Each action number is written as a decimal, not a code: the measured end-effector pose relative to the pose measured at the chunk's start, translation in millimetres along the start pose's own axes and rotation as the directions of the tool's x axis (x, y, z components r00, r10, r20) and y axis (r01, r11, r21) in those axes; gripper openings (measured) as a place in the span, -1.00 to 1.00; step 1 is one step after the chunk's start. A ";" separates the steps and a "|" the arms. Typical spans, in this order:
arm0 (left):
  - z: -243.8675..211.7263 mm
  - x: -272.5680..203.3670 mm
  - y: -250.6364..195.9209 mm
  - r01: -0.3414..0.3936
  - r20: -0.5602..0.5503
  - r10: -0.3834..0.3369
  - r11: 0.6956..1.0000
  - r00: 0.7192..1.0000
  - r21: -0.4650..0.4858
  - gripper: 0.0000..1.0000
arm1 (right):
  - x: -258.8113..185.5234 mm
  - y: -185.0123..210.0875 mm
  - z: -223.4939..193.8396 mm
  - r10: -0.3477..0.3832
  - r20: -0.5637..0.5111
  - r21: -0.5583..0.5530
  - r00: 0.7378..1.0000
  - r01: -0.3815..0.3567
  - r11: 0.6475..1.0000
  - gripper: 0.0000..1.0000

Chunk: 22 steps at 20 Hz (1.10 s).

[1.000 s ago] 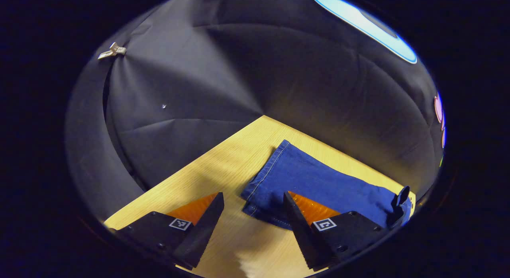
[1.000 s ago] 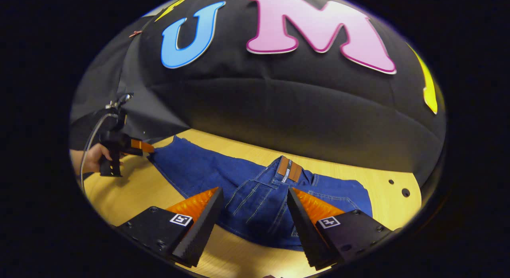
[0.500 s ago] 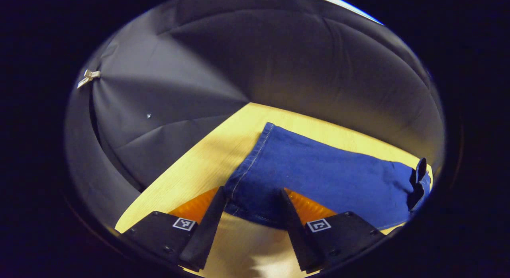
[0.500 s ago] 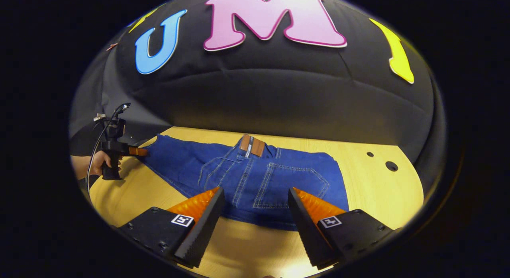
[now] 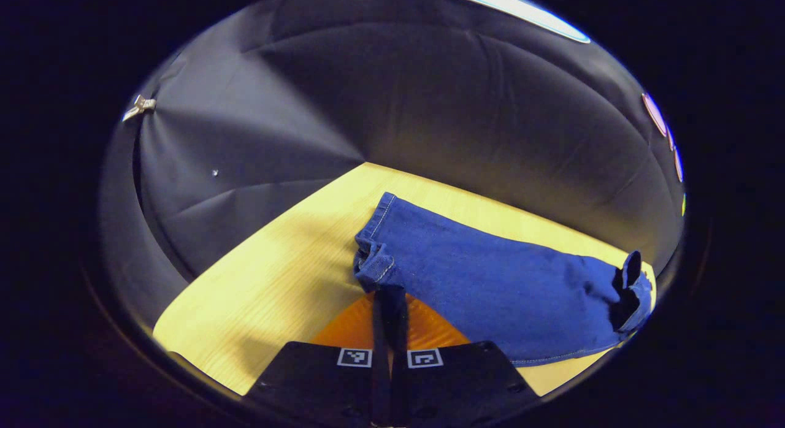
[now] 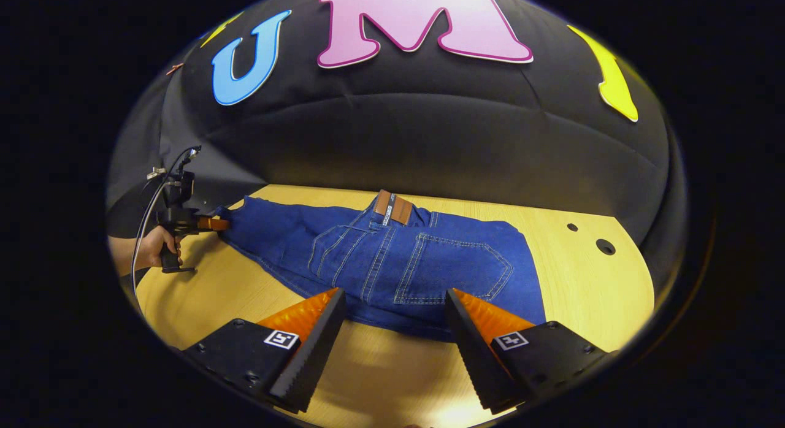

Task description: Grasp the waist and the cuffs of the jeans and fold them to make the two legs overlap; first hold the waist and fold one-third of the jeans toward the cuffs, then hold the cuffs and fold the remaining one-third in the same direction to finish folding.

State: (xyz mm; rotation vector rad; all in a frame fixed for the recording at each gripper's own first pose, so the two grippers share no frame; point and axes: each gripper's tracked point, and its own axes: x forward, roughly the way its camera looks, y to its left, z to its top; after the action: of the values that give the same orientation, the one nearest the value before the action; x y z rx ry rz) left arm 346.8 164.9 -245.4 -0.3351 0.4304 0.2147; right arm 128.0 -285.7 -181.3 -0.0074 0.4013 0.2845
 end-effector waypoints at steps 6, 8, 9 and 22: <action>32.5 -16.6 -3.0 0.017 0.083 -0.017 1.000 0.996 0.004 -0.88 | -17.8 -25.5 20.2 -0.048 0.035 0.018 0.998 0.048 0.999 0.98; 45.5 -25.2 -7.5 0.027 0.113 -0.026 1.000 0.993 -0.012 -0.89 | -27.4 -45.4 22.8 -0.075 0.036 0.032 0.997 0.074 0.997 0.98; 52.8 -28.8 -9.2 0.047 0.136 -0.043 0.999 0.990 -0.023 -0.88 | -32.0 -55.4 24.0 -0.092 0.035 0.038 0.995 0.091 0.995 0.98; 179.8 -220.8 -83.8 0.279 0.243 -0.335 0.930 0.910 0.238 -0.89 | -122.5 -190.1 60.0 -0.317 0.046 0.105 0.947 0.311 0.944 0.98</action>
State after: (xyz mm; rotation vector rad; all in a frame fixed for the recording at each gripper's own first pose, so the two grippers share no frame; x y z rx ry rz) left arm 240.5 123.2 28.5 -0.1687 0.1114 -0.0927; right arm 95.3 -497.7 -88.0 0.0317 0.3457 -0.0510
